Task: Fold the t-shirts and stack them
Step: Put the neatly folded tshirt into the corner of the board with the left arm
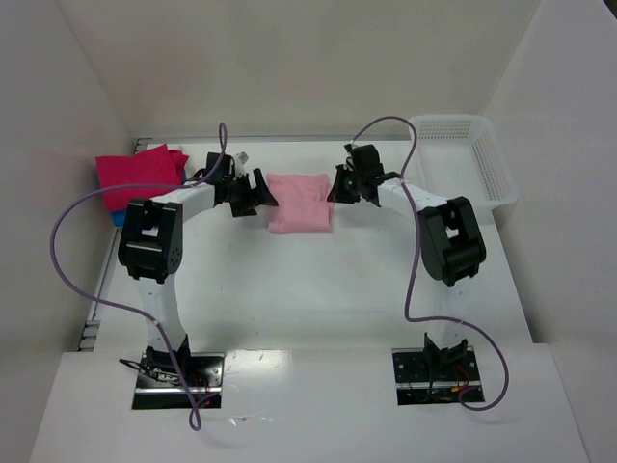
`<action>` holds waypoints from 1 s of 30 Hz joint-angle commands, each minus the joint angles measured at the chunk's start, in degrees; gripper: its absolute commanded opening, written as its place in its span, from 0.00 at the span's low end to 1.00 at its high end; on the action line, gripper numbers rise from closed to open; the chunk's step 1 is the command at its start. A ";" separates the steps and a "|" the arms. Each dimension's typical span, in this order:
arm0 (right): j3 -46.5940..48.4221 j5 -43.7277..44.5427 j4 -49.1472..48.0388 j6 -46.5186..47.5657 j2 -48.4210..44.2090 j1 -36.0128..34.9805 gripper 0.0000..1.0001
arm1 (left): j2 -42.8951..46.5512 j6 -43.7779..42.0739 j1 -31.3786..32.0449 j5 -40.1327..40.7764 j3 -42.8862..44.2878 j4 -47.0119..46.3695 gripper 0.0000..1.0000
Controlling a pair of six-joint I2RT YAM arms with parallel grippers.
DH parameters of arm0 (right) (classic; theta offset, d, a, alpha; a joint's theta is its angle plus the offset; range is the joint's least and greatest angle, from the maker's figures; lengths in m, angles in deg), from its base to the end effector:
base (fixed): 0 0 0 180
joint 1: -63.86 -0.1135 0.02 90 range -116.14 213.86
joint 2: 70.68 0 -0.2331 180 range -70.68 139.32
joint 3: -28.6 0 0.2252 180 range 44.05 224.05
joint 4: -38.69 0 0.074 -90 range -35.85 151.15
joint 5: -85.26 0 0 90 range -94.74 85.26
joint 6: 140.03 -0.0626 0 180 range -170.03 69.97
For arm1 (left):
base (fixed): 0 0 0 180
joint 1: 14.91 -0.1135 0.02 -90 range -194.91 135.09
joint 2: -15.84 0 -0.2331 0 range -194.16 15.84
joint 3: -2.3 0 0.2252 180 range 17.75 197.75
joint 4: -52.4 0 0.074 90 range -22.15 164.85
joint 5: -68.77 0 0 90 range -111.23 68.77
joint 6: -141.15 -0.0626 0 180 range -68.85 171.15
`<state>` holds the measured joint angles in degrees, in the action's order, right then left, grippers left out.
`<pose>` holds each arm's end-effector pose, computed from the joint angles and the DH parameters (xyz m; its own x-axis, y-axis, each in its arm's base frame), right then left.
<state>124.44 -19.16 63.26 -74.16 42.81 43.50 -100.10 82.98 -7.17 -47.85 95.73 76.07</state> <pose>0.3951 0.1632 0.1685 -0.7834 0.1316 -0.6074 -0.2078 0.8657 0.4555 0.4124 -0.0844 0.1431 -0.8331 -0.3626 -0.4178 -0.0136 0.7684 -0.6398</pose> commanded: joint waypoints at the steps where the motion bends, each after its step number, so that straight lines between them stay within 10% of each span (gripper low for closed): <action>1: 3.91 -0.35 0.73 1.36 3.17 -0.21 0.00 | -1.78 0.69 0.34 -3.17 2.35 -5.09 0.93; 30: 11.46 -1.93 1.78 2.42 14.66 -0.73 0.04 | -9.04 17.46 3.86 8.69 -1.26 -14.90 0.94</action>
<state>133.80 -20.85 64.61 -72.86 56.22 43.29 -105.42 99.36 -4.04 -41.65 95.37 59.16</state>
